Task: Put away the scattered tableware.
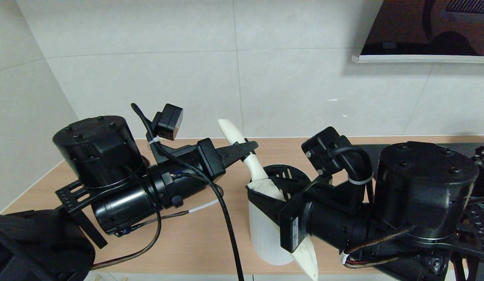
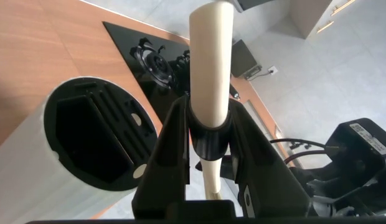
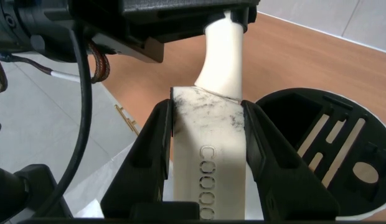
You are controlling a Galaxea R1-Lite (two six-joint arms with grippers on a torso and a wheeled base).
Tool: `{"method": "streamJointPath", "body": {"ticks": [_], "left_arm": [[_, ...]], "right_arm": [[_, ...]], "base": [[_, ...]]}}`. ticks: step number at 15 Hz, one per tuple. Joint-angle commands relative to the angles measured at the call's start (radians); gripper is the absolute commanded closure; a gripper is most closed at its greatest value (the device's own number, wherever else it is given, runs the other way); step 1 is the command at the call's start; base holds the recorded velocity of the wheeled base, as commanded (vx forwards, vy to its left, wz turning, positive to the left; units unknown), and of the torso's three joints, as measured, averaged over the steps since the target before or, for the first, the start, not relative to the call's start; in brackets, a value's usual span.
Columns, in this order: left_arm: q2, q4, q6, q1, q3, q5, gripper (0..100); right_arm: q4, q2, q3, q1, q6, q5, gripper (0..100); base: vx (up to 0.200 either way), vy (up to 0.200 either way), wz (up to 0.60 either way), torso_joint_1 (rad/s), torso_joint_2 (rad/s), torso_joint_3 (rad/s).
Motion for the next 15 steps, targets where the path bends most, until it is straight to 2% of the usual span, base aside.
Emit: {"method": "streamJointPath", "body": {"ticks": [1, 4, 5, 7, 8, 10, 13, 15], "left_arm": [[-0.004, 0.0, -0.002, 0.0, -0.002, 0.001, 100], [-0.004, 0.0, -0.003, 0.0, -0.004, 0.001, 100], [-0.004, 0.0, -0.003, 0.0, -0.004, 0.002, 100], [-0.01, -0.003, -0.014, 0.0, -0.008, 0.002, 100], [-0.011, -0.007, -0.034, 0.0, -0.018, 0.005, 100], [-0.008, -0.007, -0.054, 0.0, -0.038, 0.041, 100], [-0.011, -0.005, -0.052, 0.003, -0.056, 0.064, 100], [-0.013, 0.013, -0.045, 0.031, -0.094, 0.117, 100]], "right_arm": [[-0.001, -0.001, 0.0, 0.001, 0.0, -0.001, 100], [-0.001, 0.0, 0.0, 0.001, 0.0, -0.002, 100], [-0.001, -0.001, 0.0, 0.001, 0.0, -0.002, 0], [-0.001, -0.003, 0.0, 0.001, 0.002, -0.002, 0], [-0.001, -0.004, 0.0, 0.001, 0.002, -0.002, 0], [-0.001, -0.01, 0.0, -0.001, 0.002, -0.002, 0], [-0.001, -0.056, -0.005, -0.03, 0.0, -0.002, 0], [-0.001, -0.092, -0.02, -0.075, 0.0, -0.004, 0]], "base": [[0.0, 0.0, 0.0, 0.0, 0.0, 0.0], [0.0, 0.0, 0.0, 0.0, 0.0, 0.0], [0.0, 0.0, 0.0, 0.0, 0.0, 0.0], [0.0, 0.0, 0.0, 0.0, 0.0, 0.0], [0.0, 0.0, 0.0, 0.0, 0.0, 0.0], [0.0, 0.0, 0.0, 0.0, 0.0, 0.0], [0.0, 0.0, 0.0, 0.0, 0.0, 0.0], [0.0, 0.0, 0.0, 0.0, 0.0, 0.0]]}}
